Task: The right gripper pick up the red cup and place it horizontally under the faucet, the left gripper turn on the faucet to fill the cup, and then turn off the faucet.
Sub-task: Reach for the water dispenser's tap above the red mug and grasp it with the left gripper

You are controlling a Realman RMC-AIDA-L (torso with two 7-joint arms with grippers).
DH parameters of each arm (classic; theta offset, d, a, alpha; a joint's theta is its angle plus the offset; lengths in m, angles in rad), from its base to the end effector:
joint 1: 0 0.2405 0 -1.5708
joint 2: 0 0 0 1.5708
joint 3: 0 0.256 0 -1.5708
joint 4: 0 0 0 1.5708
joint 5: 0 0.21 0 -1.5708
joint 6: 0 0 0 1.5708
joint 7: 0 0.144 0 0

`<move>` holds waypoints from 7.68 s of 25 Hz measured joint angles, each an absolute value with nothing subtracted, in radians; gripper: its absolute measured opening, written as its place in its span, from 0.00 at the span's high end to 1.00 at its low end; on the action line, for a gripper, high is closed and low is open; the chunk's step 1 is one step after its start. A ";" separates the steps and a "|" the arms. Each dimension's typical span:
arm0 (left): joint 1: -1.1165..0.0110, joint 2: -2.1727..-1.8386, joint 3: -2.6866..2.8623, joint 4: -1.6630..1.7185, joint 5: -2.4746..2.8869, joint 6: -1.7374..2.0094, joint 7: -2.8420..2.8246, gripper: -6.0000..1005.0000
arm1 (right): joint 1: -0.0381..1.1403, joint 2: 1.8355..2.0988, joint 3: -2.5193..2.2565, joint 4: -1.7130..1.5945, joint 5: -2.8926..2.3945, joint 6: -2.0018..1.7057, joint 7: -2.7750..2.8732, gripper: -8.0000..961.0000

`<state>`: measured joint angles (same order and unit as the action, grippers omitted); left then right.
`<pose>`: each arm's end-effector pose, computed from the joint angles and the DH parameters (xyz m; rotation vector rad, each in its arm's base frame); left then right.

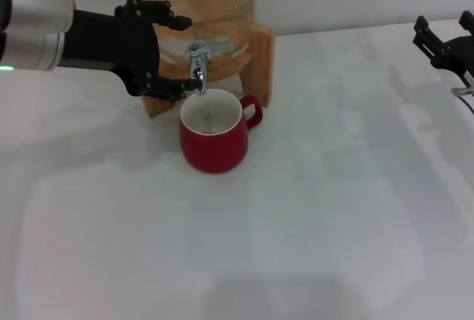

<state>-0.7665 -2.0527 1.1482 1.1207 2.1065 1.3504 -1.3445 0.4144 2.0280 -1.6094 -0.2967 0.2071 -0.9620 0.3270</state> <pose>-0.1082 0.4088 0.0133 -2.7377 0.5451 -0.1040 0.3396 0.3644 0.0340 -1.5093 0.6361 0.7246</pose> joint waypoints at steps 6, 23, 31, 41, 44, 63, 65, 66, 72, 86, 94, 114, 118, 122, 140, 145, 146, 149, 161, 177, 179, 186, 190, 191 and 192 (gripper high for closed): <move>-0.781 -2.048 1.149 1.097 2.108 1.353 -1.298 0.16 | 0.415 2.028 -1.632 -0.298 0.207 -0.963 0.343 0.13; -0.796 -2.034 1.117 1.060 2.137 1.332 -1.213 0.16 | 0.420 2.028 -1.675 -0.300 0.207 -0.965 0.357 0.13; -0.806 -2.029 1.115 1.057 2.137 1.331 -1.198 0.16 | 0.428 2.028 -1.680 -0.312 0.207 -0.965 0.357 0.13; -0.813 -2.042 1.122 1.043 2.137 1.331 -1.168 0.16 | 0.428 2.028 -1.703 -0.324 0.207 -0.965 0.357 0.13; -0.813 -2.047 1.121 1.040 2.137 1.331 -1.158 0.16 | 0.428 2.028 -1.708 -0.329 0.207 -0.965 0.357 0.13; -0.844 -2.054 1.115 0.973 2.127 1.272 -1.108 0.16 | 0.419 2.028 -1.730 -0.350 0.207 -0.965 0.357 0.13; -0.845 -2.056 1.115 0.970 2.121 1.264 -1.104 0.16 | 0.421 2.028 -1.730 -0.350 0.205 -0.965 0.357 0.13; -0.845 -2.057 1.115 0.970 2.121 1.261 -1.102 0.16 | 0.421 2.028 -1.730 -0.350 0.203 -0.965 0.357 0.13; -0.853 -2.060 1.114 0.966 2.121 1.249 -1.086 0.16 | 0.426 2.028 -1.736 -0.351 0.200 -0.965 0.357 0.13; -0.887 -2.071 1.114 0.904 2.121 1.233 -1.057 0.16 | 0.425 2.028 -1.758 -0.364 0.199 -0.966 0.353 0.13; -0.907 -2.077 1.117 0.849 2.121 1.207 -1.019 0.16 | 0.416 2.028 -1.773 -0.364 0.200 -0.977 0.355 0.13; -0.922 -2.077 1.120 0.808 2.120 1.199 -0.989 0.16 | 0.416 2.028 -1.784 -0.363 0.199 -0.980 0.356 0.13; -0.923 -2.077 1.121 0.808 2.120 1.200 -0.987 0.16 | 0.416 2.028 -1.784 -0.363 0.198 -0.980 0.356 0.13; -0.927 -2.077 1.121 0.808 2.120 1.200 -0.983 0.16 | 0.416 2.028 -1.784 -0.363 0.198 -0.980 0.356 0.13; -0.945 -2.077 1.122 0.771 2.110 1.201 -0.950 0.16 | 0.413 2.028 -1.784 -0.364 0.199 -0.989 0.357 0.13; -0.944 -2.077 1.123 0.769 2.109 1.201 -0.947 0.16 | 0.413 2.028 -1.784 -0.364 0.201 -0.991 0.356 0.13; -0.943 -2.077 1.123 0.769 2.109 1.202 -0.947 0.16 | 0.413 2.028 -1.784 -0.364 0.201 -0.991 0.356 0.13; -0.940 -2.077 1.123 0.769 2.109 1.204 -0.947 0.16 | 0.413 2.028 -1.784 -0.364 0.201 -0.991 0.356 0.13; -0.933 -2.077 1.124 0.778 2.113 1.219 -0.957 0.16 | 0.417 2.028 -1.785 -0.364 0.202 -0.991 0.356 0.13; -0.899 -2.077 1.124 0.847 2.125 1.263 -0.988 0.16 | 0.420 2.028 -1.786 -0.366 0.204 -0.991 0.356 0.13; -0.891 -2.077 1.125 0.858 2.129 1.267 -0.996 0.16 | 0.421 2.028 -1.786 -0.369 0.204 -0.991 0.356 0.13; -0.883 -2.076 1.127 0.861 2.132 1.275 -1.007 0.16 | 0.423 2.028 -1.785 -0.373 0.202 -0.991 0.356 0.13; -0.881 -2.075 1.127 0.862 2.136 1.283 -1.010 0.16 | 0.422 2.028 -1.785 -0.373 0.202 -0.991 0.356 0.13; -0.880 -2.075 1.127 0.865 2.138 1.286 -1.013 0.16 | 0.422 2.028 -1.786 -0.374 0.202 -0.991 0.356 0.13; -0.880 -2.075 1.128 0.868 2.140 1.287 -1.015 0.16 | 0.421 2.028 -1.785 -0.374 0.202 -0.991 0.356 0.13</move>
